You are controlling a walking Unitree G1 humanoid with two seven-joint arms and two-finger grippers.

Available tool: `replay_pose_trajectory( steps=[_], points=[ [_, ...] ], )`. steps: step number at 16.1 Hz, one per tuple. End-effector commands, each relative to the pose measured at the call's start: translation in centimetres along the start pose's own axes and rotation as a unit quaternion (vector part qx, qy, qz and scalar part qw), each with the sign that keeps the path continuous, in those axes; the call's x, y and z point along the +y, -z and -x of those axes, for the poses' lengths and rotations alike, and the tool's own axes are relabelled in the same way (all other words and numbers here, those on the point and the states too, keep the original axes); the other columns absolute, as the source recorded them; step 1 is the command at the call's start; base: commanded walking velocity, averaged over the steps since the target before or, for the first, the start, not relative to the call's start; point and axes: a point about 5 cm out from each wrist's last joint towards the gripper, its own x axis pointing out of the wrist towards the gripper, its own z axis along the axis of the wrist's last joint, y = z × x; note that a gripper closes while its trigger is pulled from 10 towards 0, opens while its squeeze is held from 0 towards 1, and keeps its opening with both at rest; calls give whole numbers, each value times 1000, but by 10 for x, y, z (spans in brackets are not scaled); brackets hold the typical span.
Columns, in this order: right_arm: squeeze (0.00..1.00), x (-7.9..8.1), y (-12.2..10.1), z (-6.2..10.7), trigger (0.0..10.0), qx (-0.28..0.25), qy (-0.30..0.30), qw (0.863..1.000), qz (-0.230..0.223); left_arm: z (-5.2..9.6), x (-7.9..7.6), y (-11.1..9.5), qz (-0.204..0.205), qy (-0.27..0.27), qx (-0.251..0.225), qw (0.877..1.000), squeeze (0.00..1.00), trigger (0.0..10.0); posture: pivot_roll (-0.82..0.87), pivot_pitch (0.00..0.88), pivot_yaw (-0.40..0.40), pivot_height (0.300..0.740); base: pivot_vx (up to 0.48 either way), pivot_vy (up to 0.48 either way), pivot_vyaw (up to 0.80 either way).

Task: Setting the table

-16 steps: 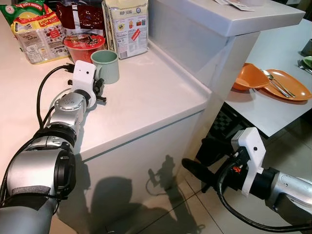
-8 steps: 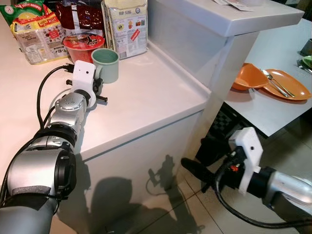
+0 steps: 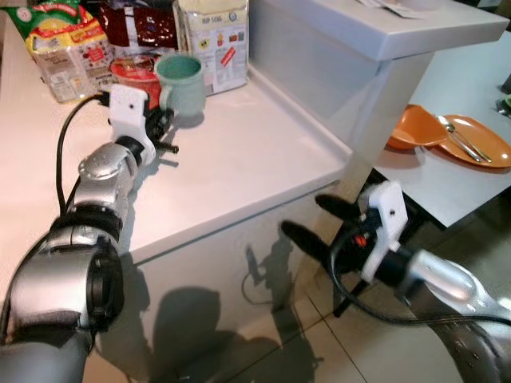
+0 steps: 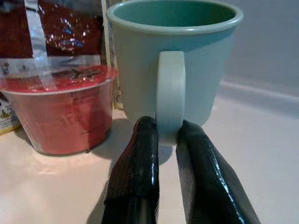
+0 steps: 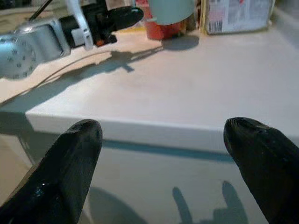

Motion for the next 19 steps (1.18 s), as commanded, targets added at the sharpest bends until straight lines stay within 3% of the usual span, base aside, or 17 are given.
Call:
replay_pose_trajectory(
  steps=[1,3,6,8,9,12,13,14,17,19],
  points=[
    [0,-4,-2,-2,10000,-10,14,1000,8,0,-1,-9,1,12,-29,1000,0,0,-34,0,-34,740,0,0,0],
    [0,-6,-7,-7,10000,-34,27,999,9,3,-6,-16,-4,31,-63,998,0,0,-30,0,-26,740,0,0,0],
    [0,-8,-16,-12,10000,-79,71,994,7,27,-20,-26,-10,20,-108,994,0,0,-5,0,-25,740,0,0,0],
    [0,-12,-18,-11,10000,-93,101,990,7,48,-39,-28,-17,8,-138,990,0,0,19,0,-29,740,0,0,0],
    [0,-15,-18,-10,10000,-99,121,988,5,67,-57,-31,-23,16,-159,987,0,0,23,0,-29,740,0,0,0],
    [0,-15,-16,-9,10000,-102,132,986,5,90,-75,-32,-10,29,-165,986,0,0,11,0,-17,740,0,0,0],
    [0,-17,-16,-7,10000,-104,151,983,3,108,-80,-25,-14,16,-154,988,0,3843,11,0,-20,740,0,0,0],
    [0,-18,-15,-5,10000,-102,157,982,5,114,-82,-19,-15,13,-137,990,0,10000,12,0,-25,740,0,0,0],
    [0,-24,-4,-2,10000,-83,181,980,12,139,-97,-3,-23,9,-77,997,0,10000,34,0,-43,740,0,0,0],
    [0,-27,-4,-3,10000,-78,195,977,23,142,-102,2,-24,9,-60,998,0,10000,26,0,-45,740,0,-152,0]
  ],
)
